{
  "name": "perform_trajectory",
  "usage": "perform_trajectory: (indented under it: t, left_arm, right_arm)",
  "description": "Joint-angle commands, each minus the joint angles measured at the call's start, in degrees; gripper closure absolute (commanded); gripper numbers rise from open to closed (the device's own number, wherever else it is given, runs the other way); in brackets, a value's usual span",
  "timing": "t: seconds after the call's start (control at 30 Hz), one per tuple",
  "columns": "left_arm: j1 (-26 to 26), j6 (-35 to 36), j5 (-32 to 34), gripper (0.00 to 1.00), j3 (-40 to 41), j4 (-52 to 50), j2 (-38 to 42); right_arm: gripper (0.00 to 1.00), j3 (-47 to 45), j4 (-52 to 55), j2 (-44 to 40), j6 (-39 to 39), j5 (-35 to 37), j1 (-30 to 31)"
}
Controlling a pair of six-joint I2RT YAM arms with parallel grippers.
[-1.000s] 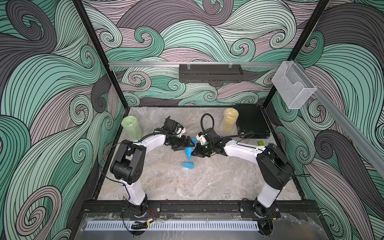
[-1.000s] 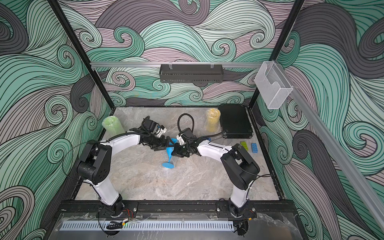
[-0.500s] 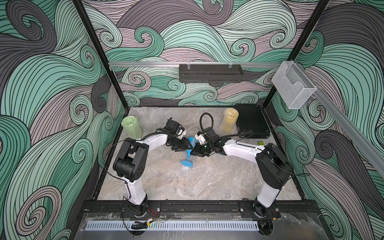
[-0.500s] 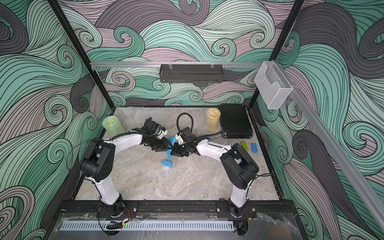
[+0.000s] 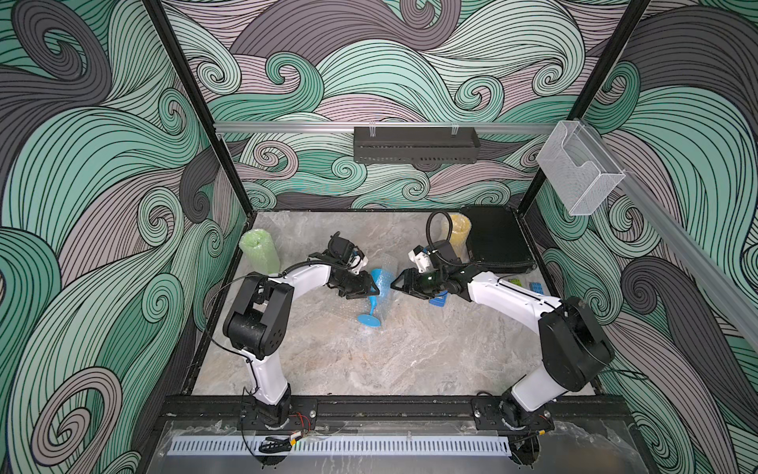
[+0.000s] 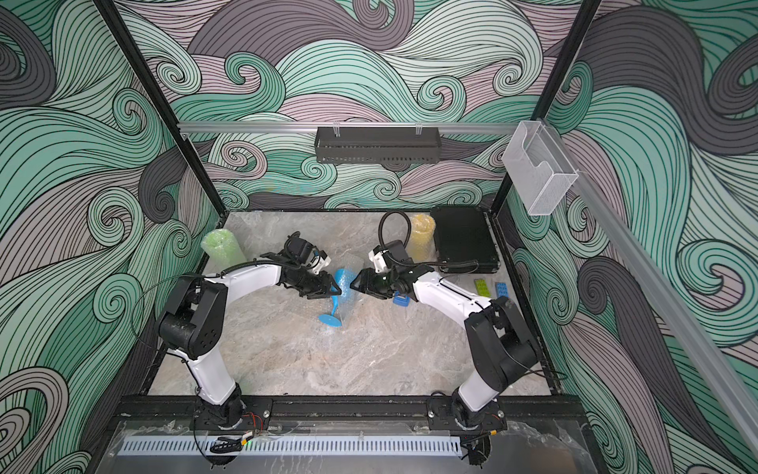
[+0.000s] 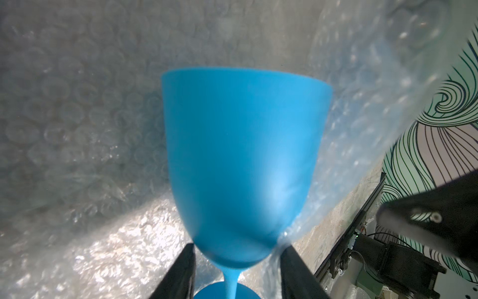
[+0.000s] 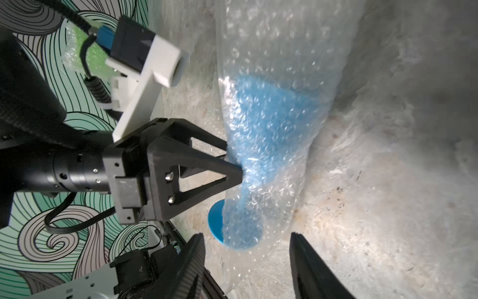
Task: Wrap wine glasses in bubble wrap
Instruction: Wrap the wine glass in bubble wrap.
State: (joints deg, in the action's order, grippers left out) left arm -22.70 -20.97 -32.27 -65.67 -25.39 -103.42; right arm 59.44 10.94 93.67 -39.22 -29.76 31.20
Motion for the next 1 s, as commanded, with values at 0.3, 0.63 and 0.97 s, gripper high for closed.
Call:
perform_trajectory:
  t: [0.3, 0.63, 0.97]
  left_arm:
    - [-0.3, 0.3, 1.0, 0.52, -1.6, -1.0, -1.6]
    - [-0.3, 0.5, -0.2, 0.52, -2.0, -1.6, -0.7]
    - [-2.7, 10.5, 4.3, 0.35, -2.2, -6.6, 10.7]
  right_arm:
    - [0.15, 11.2, -1.6, 15.3, 1.6, 0.3, -0.9]
    - [0.16, 14.4, -0.8, 21.2, 1.4, 1.5, -1.5]
    - [0.19, 15.2, -0.1, 22.3, -0.1, 4.1, -1.6]
